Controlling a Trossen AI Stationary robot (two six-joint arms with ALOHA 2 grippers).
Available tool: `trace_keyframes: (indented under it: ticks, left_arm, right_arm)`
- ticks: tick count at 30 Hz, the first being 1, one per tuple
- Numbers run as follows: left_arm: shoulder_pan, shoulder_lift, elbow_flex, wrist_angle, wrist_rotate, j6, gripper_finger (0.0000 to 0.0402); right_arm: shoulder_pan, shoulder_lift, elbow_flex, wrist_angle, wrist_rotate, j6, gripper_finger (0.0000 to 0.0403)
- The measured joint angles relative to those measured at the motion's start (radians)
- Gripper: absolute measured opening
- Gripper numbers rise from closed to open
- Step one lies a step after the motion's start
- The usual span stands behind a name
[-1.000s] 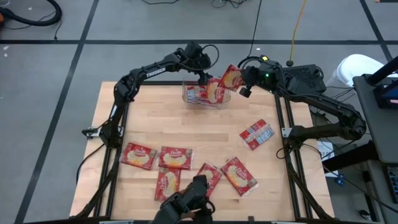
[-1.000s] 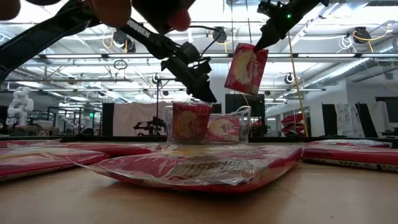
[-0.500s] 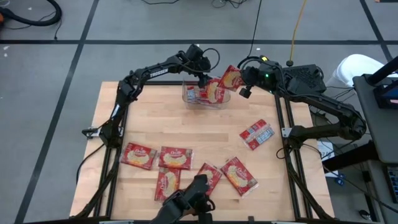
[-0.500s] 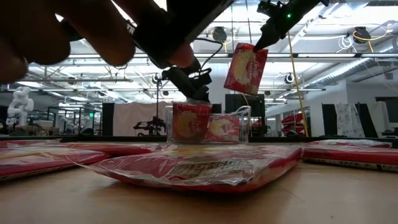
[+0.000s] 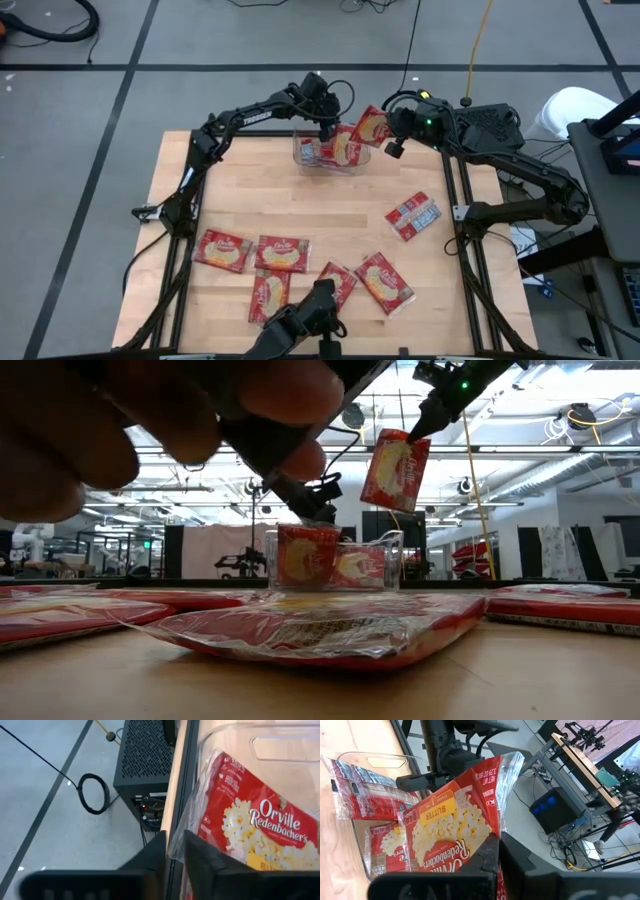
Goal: Sort popcorn bags into baskets
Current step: Adjust the red popcorn bags in the transparent bin
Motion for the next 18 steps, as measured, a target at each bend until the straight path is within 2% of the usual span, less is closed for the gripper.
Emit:
trace_keyframes:
  ticks: [3,13,18]
  left_arm:
    - [0.0,0.0,0.0,0.001,0.0,0.0,0.001]
    - [-0.019,-0.027,0.0,-0.021,-0.011,0.016,0.0003]
    - [-0.029,-0.081,0.001,0.053,-0.039,0.016,0.0002]
  right_arm:
    - [0.0,0.0,0.0,0.0,0.0,0.0,0.0]
    - [0.0,0.0,-0.002,0.0,0.0,0.008,0.0]
    - [0.0,0.0,-0.039,0.027,-0.042,0.02,0.0]
